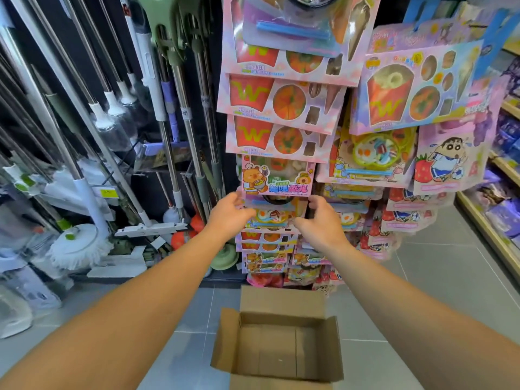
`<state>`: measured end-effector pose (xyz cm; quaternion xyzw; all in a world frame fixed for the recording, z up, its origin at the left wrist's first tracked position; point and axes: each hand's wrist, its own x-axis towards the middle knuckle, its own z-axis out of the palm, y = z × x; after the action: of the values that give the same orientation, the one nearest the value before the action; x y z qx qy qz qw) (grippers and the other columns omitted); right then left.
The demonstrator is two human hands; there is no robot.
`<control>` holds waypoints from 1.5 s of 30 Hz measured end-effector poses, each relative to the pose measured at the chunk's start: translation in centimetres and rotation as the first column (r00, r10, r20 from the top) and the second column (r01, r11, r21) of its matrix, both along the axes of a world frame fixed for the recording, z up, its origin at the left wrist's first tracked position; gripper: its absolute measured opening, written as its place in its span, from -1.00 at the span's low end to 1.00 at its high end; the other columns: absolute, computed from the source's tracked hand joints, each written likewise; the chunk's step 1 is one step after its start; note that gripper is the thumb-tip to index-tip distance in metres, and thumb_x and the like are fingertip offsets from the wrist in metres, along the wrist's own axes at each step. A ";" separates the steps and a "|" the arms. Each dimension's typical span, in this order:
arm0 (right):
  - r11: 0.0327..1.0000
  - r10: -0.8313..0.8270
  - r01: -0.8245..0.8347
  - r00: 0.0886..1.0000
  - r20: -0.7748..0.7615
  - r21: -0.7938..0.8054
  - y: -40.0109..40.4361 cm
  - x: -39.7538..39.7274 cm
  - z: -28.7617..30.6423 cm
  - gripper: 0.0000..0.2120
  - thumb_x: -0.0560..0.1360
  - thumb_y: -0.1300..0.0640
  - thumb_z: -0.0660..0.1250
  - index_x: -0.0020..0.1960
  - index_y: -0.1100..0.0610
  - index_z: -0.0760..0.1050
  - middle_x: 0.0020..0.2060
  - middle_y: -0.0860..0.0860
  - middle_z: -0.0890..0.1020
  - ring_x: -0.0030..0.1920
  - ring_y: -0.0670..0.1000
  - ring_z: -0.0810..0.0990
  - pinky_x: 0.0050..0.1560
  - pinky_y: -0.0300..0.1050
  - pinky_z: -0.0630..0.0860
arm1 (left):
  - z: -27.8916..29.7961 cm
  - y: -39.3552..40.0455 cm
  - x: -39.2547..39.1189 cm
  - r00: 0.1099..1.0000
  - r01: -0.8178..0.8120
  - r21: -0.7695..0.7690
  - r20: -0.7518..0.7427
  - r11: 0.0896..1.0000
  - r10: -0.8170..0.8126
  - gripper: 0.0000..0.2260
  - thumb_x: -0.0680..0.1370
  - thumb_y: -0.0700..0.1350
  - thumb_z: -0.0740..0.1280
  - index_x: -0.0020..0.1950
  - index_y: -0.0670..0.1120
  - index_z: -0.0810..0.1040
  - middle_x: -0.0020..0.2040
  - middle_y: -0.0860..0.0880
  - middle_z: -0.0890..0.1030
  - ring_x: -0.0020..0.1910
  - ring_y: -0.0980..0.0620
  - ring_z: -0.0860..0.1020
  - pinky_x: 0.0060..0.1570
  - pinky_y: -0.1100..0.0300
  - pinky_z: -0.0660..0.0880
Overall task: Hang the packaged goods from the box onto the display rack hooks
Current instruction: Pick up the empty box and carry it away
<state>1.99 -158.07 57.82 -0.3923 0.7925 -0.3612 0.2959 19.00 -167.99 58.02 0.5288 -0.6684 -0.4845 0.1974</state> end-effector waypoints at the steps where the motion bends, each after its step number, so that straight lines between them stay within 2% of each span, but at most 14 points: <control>1: 1.000 0.002 -0.002 1.000 -0.005 0.009 0.5 0.3 -0.5 -0.39 0.52 0.11 0.37 0.50 0.09 0.23 0.38 0.02 0.37 0.32 0.10 0.44 0.29 0.07 0.45 | -0.5 0.6 0.2 1.000 0.005 0.012 -0.002 1.000 -0.005 -0.48 0.51 -0.13 0.39 0.46 -0.06 0.37 0.39 -0.04 0.47 0.37 0.00 0.43 0.26 0.10 0.39; 4: 0.998 0.004 -0.004 1.000 -0.001 0.065 2.1 1.1 -2.3 -0.44 0.54 0.03 0.34 0.49 0.09 0.27 0.38 0.03 0.41 0.29 0.08 0.48 0.23 0.07 0.48 | -2.4 2.6 0.7 1.000 0.021 0.059 0.000 0.998 -0.021 -0.48 0.54 -0.13 0.38 0.48 -0.08 0.36 0.42 -0.04 0.44 0.41 0.00 0.40 0.37 0.05 0.36; 8: 0.989 0.044 -0.047 0.999 0.026 0.141 5.2 1.9 -4.8 -0.50 0.55 0.11 0.33 0.46 0.10 0.32 0.31 0.03 0.48 0.06 -0.02 0.52 0.02 -0.13 0.43 | -6.1 5.5 1.2 0.999 0.016 0.082 0.032 0.997 -0.018 -0.51 0.53 -0.09 0.39 0.45 -0.11 0.41 0.37 -0.02 0.48 0.37 -0.02 0.45 0.36 -0.02 0.40; 11: 0.973 0.046 -0.049 0.999 0.016 0.226 8.4 2.1 -8.2 -0.56 0.52 0.14 0.37 0.37 0.15 0.41 0.23 0.09 0.56 0.11 0.05 0.53 0.06 -0.16 0.39 | -10.0 8.7 1.0 0.996 0.036 0.141 0.079 0.989 -0.048 -0.54 0.55 -0.12 0.38 0.44 -0.15 0.43 0.38 -0.03 0.48 0.34 -0.02 0.46 0.35 0.00 0.39; 15: 0.935 0.050 -0.066 0.997 0.055 0.348 12.5 1.9 -13.3 -0.50 0.49 0.14 0.41 0.39 0.19 0.39 0.30 0.10 0.50 0.30 0.09 0.47 0.25 -0.14 0.35 | -14.8 12.9 0.6 0.991 0.004 0.218 0.129 0.976 -0.034 -0.60 0.54 -0.15 0.40 0.36 -0.19 0.49 0.31 -0.09 0.55 0.29 -0.05 0.51 0.29 0.15 0.40; 21: 0.874 -0.012 -0.068 0.987 0.161 0.481 18.8 1.7 -22.1 -0.54 0.48 0.07 0.38 0.35 0.09 0.42 0.28 0.05 0.53 0.25 0.08 0.51 0.23 -0.12 0.42 | -23.1 20.3 0.8 0.988 -0.062 0.416 0.153 0.907 -0.002 -0.69 0.56 -0.17 0.35 0.30 -0.16 0.52 0.18 -0.04 0.58 0.12 0.05 0.52 0.08 0.30 0.39; 26: 0.821 -0.074 -0.073 0.970 0.231 0.566 22.6 1.9 -29.5 -0.58 0.51 0.08 0.36 0.36 0.07 0.42 0.28 0.01 0.52 0.20 0.03 0.49 0.09 -0.20 0.38 | -31.1 25.0 1.4 0.975 -0.115 0.521 0.220 0.846 -0.003 -0.63 0.44 0.03 0.43 0.22 -0.03 0.58 0.13 0.00 0.63 0.13 -0.05 0.58 0.15 0.07 0.51; 28: 0.798 -0.121 -0.065 0.957 0.264 0.599 23.6 2.2 -32.5 -0.59 0.51 0.10 0.35 0.35 0.07 0.42 0.27 0.01 0.53 0.12 -0.01 0.47 0.03 -0.23 0.34 | -34.1 26.4 1.2 0.972 -0.140 0.564 0.236 0.814 0.004 -0.66 0.48 -0.01 0.43 0.23 -0.07 0.58 0.13 -0.04 0.63 0.11 -0.03 0.58 0.13 0.10 0.50; 32: 0.756 -0.222 -0.042 0.922 0.316 0.653 25.4 2.9 -39.4 -0.53 0.51 0.06 0.35 0.40 0.08 0.40 0.33 0.02 0.49 0.28 0.04 0.48 0.12 -0.22 0.33 | -40.1 28.7 1.1 0.964 -0.191 0.631 0.266 0.752 0.021 -0.74 0.53 -0.10 0.39 0.21 -0.07 0.56 0.10 -0.04 0.59 0.02 0.01 0.55 0.19 0.07 0.52; 34: 0.739 -0.259 -0.026 0.911 0.321 0.673 25.8 3.0 -42.8 -0.53 0.50 0.05 0.36 0.39 0.09 0.40 0.29 0.01 0.51 0.25 0.04 0.49 0.16 -0.20 0.35 | -43.4 29.1 1.2 0.957 -0.215 0.652 0.289 0.727 0.024 -0.61 0.51 -0.06 0.40 0.33 -0.06 0.51 0.21 -0.01 0.57 0.14 -0.02 0.55 0.27 0.02 0.48; 36: 0.712 -0.324 -0.001 0.887 0.329 0.702 26.3 3.2 -46.8 -0.53 0.50 0.02 0.36 0.37 0.09 0.40 0.21 0.00 0.51 0.17 0.04 0.49 0.16 -0.17 0.37 | -47.3 29.6 1.4 0.945 -0.263 0.668 0.323 0.697 0.046 -0.52 0.49 0.00 0.42 0.39 -0.06 0.46 0.28 -0.02 0.55 0.24 -0.06 0.53 0.30 -0.02 0.46; 39: 0.677 -0.442 0.056 0.828 0.345 0.734 26.8 3.2 -52.9 -0.46 0.45 -0.04 0.39 0.37 0.10 0.39 0.22 0.07 0.53 0.20 0.11 0.53 0.27 0.03 0.48 | -53.4 29.4 1.8 0.928 -0.355 0.697 0.345 0.623 0.143 -0.64 0.46 0.00 0.45 0.19 -0.09 0.54 0.16 -0.11 0.57 0.19 -0.13 0.56 0.23 -0.09 0.51; 42: 0.634 -0.593 0.150 0.723 0.353 0.759 27.1 3.0 -58.8 -0.38 0.39 -0.08 0.43 0.37 0.11 0.37 0.18 0.08 0.56 0.18 0.12 0.56 0.26 0.12 0.52 | -58.9 29.2 2.0 0.913 -0.409 0.742 0.339 0.532 0.228 -0.71 0.40 0.06 0.44 0.00 -0.07 0.53 0.05 -0.13 0.53 0.09 -0.06 0.58 0.18 -0.04 0.56; 45: 0.555 -0.739 0.261 0.590 0.325 0.790 26.7 3.0 -63.9 -0.58 0.43 -0.08 0.42 0.15 0.14 0.44 -0.03 0.06 0.62 -0.04 0.07 0.58 0.20 0.08 0.56 | -64.1 29.0 2.4 0.895 -0.430 0.784 0.304 0.448 0.327 -0.75 0.54 0.03 0.38 0.09 -0.05 0.43 0.10 -0.07 0.49 0.06 -0.05 0.51 0.20 -0.03 0.52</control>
<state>4.95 -131.36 -6.12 0.1492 0.7977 -0.2323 0.5361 21.35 -139.00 -6.06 0.7181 -0.2300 -0.6567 -0.0124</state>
